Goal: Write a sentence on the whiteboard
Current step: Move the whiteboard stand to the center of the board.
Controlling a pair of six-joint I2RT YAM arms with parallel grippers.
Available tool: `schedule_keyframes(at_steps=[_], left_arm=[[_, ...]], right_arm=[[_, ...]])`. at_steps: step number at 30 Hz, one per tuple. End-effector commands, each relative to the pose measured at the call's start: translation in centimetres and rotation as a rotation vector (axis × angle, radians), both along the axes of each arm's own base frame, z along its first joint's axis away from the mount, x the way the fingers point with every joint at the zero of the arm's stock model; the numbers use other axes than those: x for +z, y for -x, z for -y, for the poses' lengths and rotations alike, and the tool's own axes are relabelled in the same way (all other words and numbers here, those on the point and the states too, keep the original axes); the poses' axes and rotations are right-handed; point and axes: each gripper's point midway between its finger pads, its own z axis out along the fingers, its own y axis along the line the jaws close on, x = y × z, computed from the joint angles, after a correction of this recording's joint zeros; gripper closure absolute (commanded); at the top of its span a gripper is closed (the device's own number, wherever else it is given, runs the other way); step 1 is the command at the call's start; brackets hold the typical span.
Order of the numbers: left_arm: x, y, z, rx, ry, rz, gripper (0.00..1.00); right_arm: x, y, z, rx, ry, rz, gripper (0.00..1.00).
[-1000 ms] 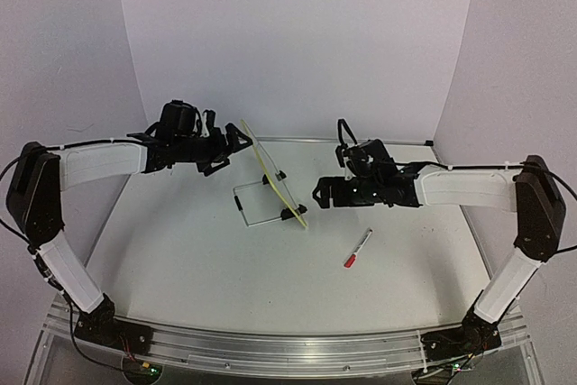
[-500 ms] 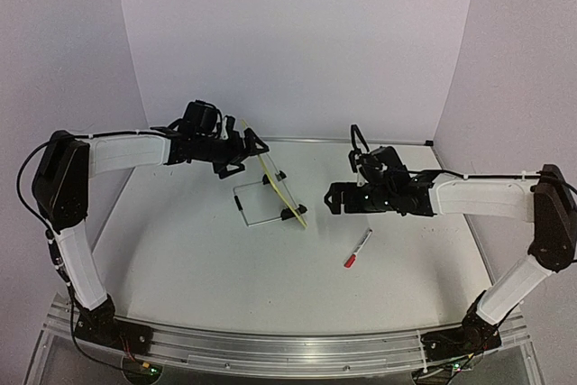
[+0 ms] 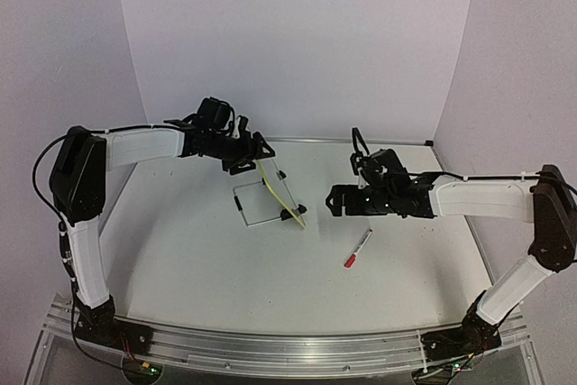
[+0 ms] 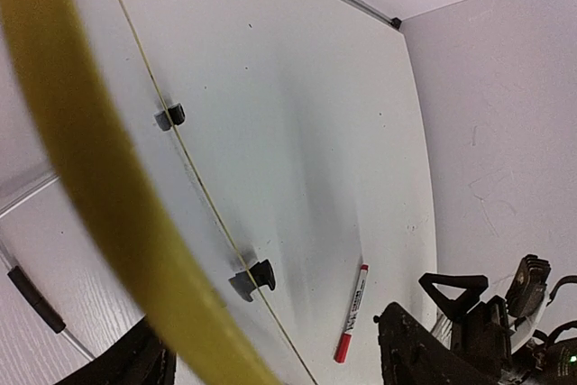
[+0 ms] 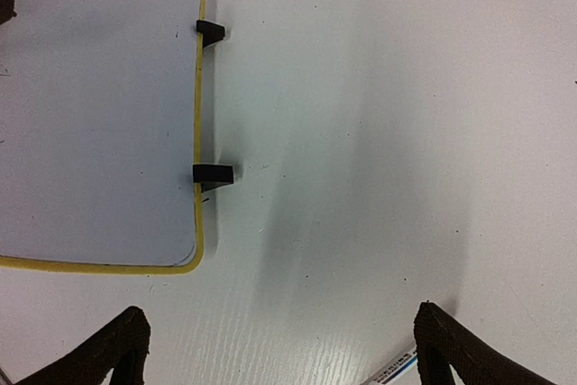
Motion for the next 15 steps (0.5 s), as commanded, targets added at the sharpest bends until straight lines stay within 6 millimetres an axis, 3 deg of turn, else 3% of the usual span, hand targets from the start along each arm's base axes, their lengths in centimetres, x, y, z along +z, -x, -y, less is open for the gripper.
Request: schedule_keyframes(at_steps=[1,7,15], left_arm=[[0.0,-0.1,0.3,-0.049,-0.043,0.022,0.32],[-0.3,0.4,1.1,-0.153,-0.078,0.027,0.44],[0.3,1.8,1.6,-0.352,-0.137,0.074,0.48]], right_arm=[[0.5,-0.2,-0.2,-0.008,-0.013,0.015,0.02],[0.5,-0.1,-0.9,0.027,-0.029,0.009,0.02],[1.0,1.2,-6.5,0.303,-0.193,0.049,0.08]])
